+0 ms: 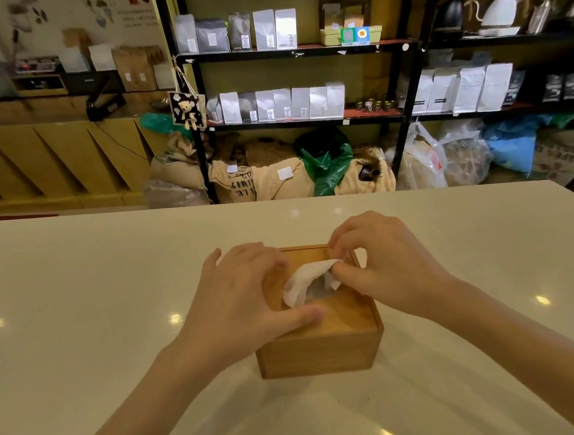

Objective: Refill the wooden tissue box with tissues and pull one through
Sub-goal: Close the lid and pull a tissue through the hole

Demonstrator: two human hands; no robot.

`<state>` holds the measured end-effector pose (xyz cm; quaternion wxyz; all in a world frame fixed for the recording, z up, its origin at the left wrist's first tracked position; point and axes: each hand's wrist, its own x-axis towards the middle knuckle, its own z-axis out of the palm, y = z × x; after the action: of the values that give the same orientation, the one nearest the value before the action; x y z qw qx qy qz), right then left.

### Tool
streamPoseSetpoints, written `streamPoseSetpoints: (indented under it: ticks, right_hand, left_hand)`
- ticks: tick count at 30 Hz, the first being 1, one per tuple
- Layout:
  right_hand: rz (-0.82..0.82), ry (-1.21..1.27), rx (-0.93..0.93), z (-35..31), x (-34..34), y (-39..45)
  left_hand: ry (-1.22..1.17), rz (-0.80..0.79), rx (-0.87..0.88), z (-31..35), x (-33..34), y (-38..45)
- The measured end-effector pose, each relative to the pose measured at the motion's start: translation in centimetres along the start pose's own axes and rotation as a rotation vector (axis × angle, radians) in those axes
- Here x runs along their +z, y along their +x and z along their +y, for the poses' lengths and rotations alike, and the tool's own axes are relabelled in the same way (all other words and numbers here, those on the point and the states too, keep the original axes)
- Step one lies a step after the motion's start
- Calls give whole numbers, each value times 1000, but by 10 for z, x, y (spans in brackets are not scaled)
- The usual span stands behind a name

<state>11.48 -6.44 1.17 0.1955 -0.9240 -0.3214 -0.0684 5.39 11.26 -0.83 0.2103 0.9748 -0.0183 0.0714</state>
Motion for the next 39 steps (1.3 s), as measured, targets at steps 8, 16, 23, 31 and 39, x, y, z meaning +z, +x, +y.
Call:
streamPoseSetpoints:
  ticks: [8, 16, 23, 31, 39]
  right_hand:
    - [158, -267, -135, 8, 15, -4]
    - [36, -40, -59, 18, 22, -18]
    - [191, -175, -112, 22, 33, -23]
    - [230, -447, -76, 15, 35, -17]
    - [238, -504, -164, 16, 33, -17]
  left_hand:
    - [122, 373, 177, -6, 18, 1]
    - [177, 294, 192, -6, 19, 0]
    - [167, 230, 126, 1, 15, 0]
    - [147, 178, 77, 6, 7, -1]
    - [334, 267, 245, -5, 12, 1]
